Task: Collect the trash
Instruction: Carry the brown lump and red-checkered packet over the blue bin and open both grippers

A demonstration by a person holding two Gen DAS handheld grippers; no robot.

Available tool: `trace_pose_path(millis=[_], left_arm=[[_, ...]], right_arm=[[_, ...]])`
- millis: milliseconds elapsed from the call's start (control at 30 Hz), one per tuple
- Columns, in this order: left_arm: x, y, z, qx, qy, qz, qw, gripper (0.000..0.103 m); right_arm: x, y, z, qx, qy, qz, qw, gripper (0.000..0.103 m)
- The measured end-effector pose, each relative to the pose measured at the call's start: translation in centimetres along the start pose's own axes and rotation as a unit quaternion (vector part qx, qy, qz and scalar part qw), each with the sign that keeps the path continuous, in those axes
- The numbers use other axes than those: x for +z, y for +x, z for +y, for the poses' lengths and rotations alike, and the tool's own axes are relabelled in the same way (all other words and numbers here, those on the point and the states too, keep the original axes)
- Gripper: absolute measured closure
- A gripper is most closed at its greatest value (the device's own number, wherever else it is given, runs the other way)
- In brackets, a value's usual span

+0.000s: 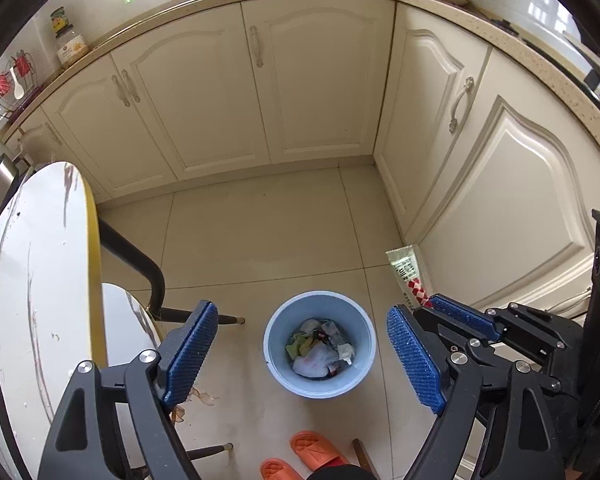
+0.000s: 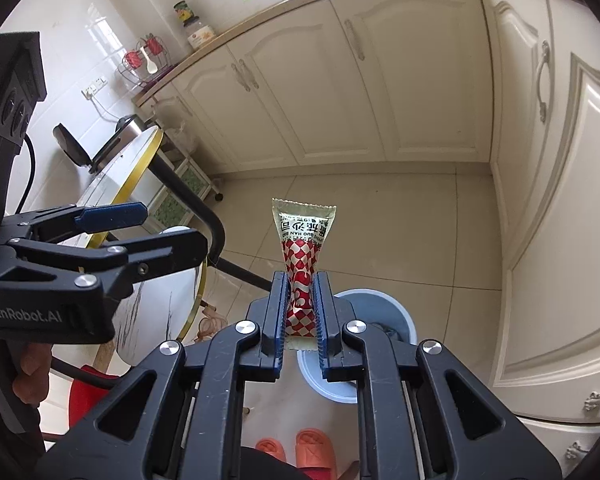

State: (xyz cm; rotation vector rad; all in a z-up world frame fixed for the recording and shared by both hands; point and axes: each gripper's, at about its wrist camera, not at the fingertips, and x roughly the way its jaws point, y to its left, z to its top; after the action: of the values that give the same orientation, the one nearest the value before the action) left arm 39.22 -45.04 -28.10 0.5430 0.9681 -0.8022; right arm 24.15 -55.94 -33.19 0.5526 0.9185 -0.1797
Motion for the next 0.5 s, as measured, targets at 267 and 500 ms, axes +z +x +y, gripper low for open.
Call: trace_pose_path(millis=[267,500], left_arm=[[-0.5,-2.5,0.0,0.01,-0.004,-0.02,0.9997,0.019],[-1.7,-5.9,0.4,0.012,-0.009,-0.046,0.9988,0.014]], right_arm=[[0.4,0.2,1.3,0.018,-0.009,-0.008,1.0,0.076],[0.2,-1.8,2.5,-0.009,-0.004,-0.02,1.0,0.041]])
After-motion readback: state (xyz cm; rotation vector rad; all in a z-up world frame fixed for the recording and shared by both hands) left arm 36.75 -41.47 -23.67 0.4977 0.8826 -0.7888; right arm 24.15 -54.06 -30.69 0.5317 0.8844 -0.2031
